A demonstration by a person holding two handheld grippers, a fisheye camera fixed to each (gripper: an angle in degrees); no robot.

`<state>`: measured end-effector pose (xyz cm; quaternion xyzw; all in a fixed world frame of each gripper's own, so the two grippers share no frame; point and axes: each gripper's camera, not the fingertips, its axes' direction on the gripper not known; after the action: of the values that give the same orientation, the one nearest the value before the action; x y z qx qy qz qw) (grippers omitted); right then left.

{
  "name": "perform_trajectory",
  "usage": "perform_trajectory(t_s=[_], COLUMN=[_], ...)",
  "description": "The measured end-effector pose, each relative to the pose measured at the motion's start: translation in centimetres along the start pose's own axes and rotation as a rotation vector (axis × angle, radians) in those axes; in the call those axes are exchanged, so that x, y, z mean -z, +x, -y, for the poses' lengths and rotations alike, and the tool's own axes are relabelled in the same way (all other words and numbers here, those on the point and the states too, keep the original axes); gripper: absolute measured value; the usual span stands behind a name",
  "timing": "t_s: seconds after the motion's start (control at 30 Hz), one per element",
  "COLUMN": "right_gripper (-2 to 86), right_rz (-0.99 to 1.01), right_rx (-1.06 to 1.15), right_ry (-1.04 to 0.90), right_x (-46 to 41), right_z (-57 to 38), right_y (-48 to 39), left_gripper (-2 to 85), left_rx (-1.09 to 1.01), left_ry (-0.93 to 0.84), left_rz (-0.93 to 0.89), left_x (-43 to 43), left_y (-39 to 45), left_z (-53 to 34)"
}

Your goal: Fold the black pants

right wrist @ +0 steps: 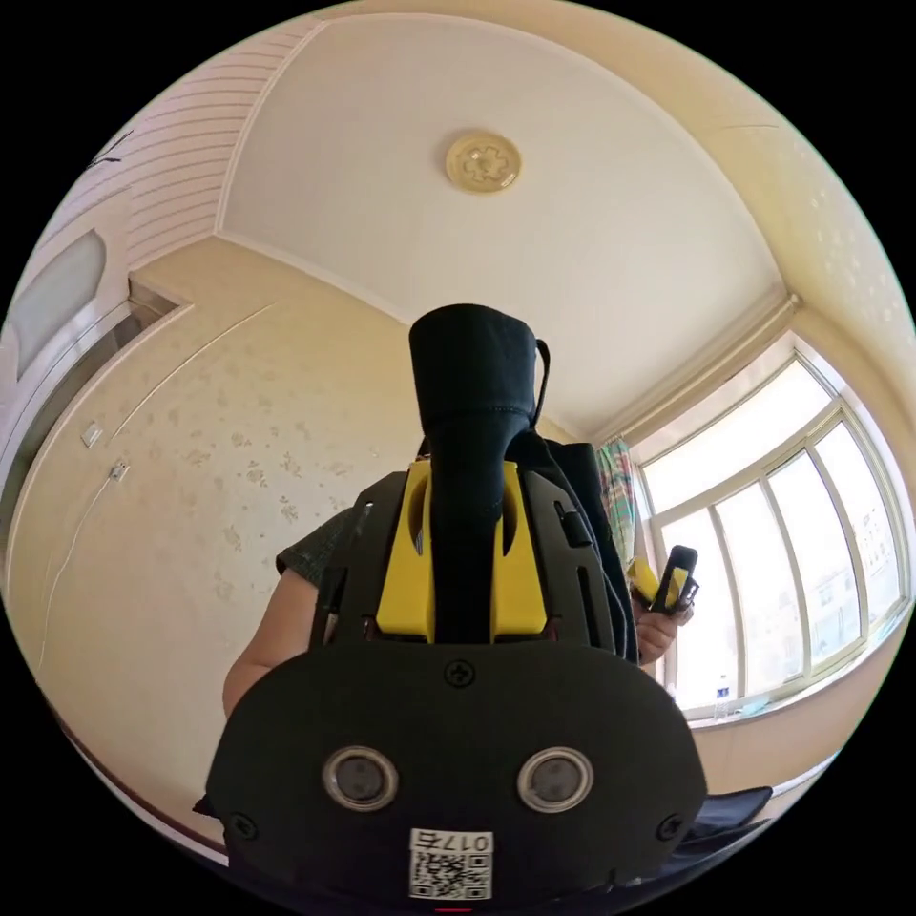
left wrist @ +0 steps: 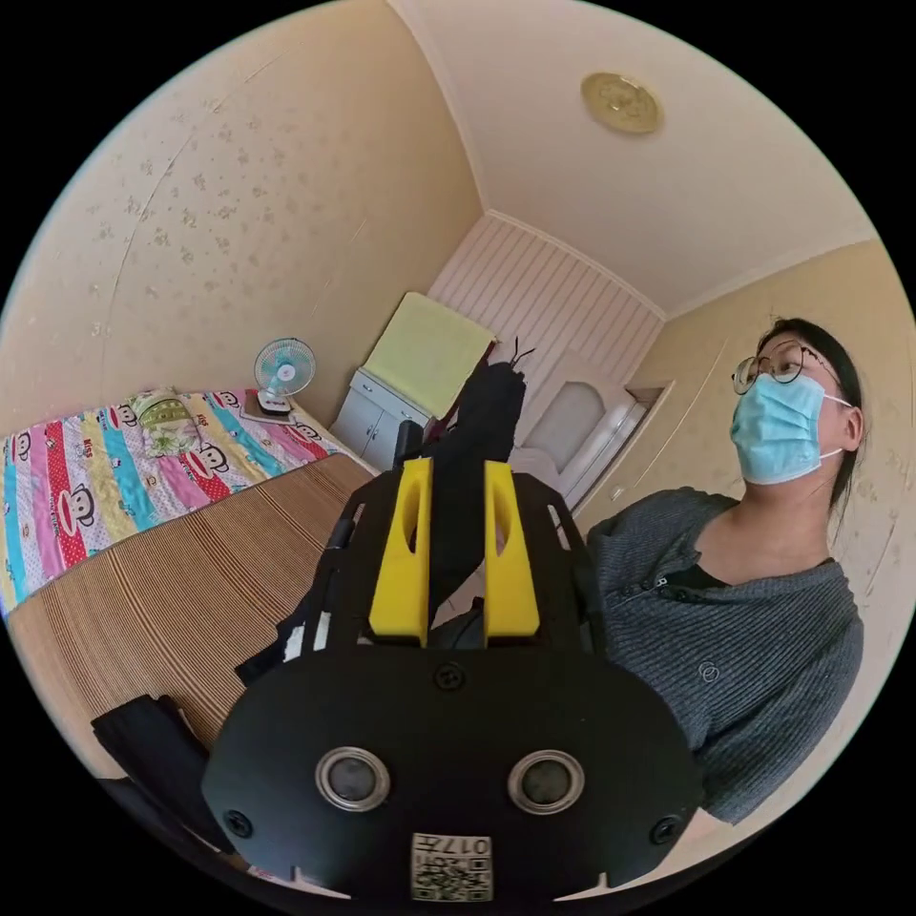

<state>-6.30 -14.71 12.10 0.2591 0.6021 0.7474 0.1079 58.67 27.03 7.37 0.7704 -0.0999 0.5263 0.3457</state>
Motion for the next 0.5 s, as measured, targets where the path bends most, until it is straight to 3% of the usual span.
perform_trajectory(t_s=[0.13,0.3,0.4,0.5], right_gripper=[8.9,9.0,9.7,10.9], right_rz=[-0.091,-0.077,-0.054,-0.217], right_rx=[-0.22,-0.327,-0.41,-0.429], right_ry=[-0.207,-0.238,-0.249,-0.217], right_x=[-5.1,-7.2,-7.7,-6.3], right_z=[-3.9,-8.5,-10.8,-11.4], right_y=[6.2,12.0,15.3,16.6], left_gripper=[13.5,18.0,14.2,5.4], left_rx=[0.033,0.061,0.108,0.159], left_ry=[-0.077,-0.194,-0.262,-0.207], left_rz=[-0.105,-0.366,-0.341,-0.329], left_x=[-3.9,-9.2,-11.0,-10.3], left_y=[-0.7,-1.1,-1.3,-2.3], left_z=[2.0,3.4,3.2,3.0])
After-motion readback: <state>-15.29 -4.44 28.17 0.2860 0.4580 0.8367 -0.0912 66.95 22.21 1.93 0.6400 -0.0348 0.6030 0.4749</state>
